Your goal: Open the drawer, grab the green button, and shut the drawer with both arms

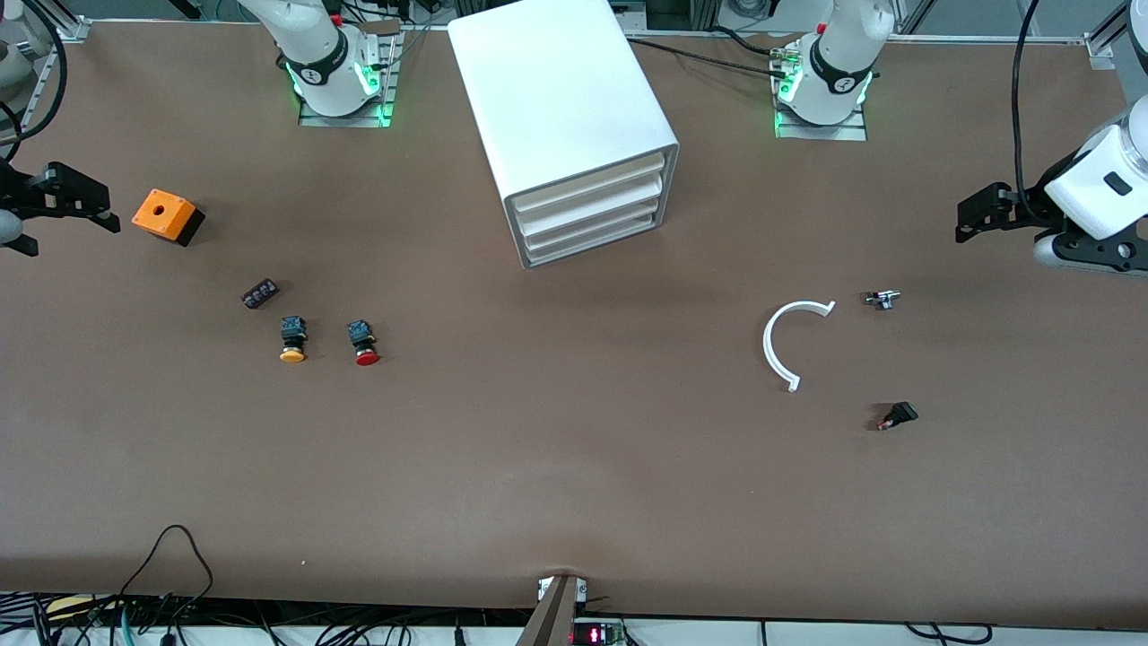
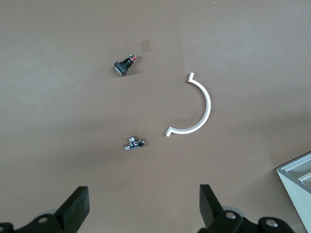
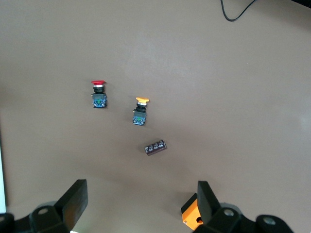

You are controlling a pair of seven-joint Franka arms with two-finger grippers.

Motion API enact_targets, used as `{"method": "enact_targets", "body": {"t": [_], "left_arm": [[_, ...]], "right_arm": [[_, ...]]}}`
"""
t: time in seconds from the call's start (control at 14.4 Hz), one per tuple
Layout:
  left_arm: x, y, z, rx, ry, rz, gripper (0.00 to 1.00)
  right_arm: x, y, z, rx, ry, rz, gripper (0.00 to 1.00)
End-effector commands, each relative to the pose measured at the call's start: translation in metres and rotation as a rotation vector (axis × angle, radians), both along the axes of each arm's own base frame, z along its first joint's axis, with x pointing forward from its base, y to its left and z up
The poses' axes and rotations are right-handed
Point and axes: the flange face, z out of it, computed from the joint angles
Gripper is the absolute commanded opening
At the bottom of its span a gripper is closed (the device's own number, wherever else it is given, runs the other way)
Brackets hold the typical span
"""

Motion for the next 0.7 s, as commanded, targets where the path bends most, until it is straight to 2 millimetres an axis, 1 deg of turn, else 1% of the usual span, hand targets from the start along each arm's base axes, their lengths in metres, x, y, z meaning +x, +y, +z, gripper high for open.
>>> {"method": "enact_targets", "body": {"t": [0.0,0.49,0.63], "left_arm": [[0.003,0.002,0.006,0.019,0.007,-0.023,1.00],[0.003,0.002,0.006,0.019,0.007,-0.021,1.00],[0.003,0.002,0.007,0.019,0.005,-0.021,1.00]], "right_arm": [[-0.003,0.001,0.005,0.008,0.003,0.004,1.00],[-0.004,0.000,0.004,0.007,0.013,-0.010,1.00],[0.001,0.000,-0.006,0.008,0.033,-0.007,1.00]]}}
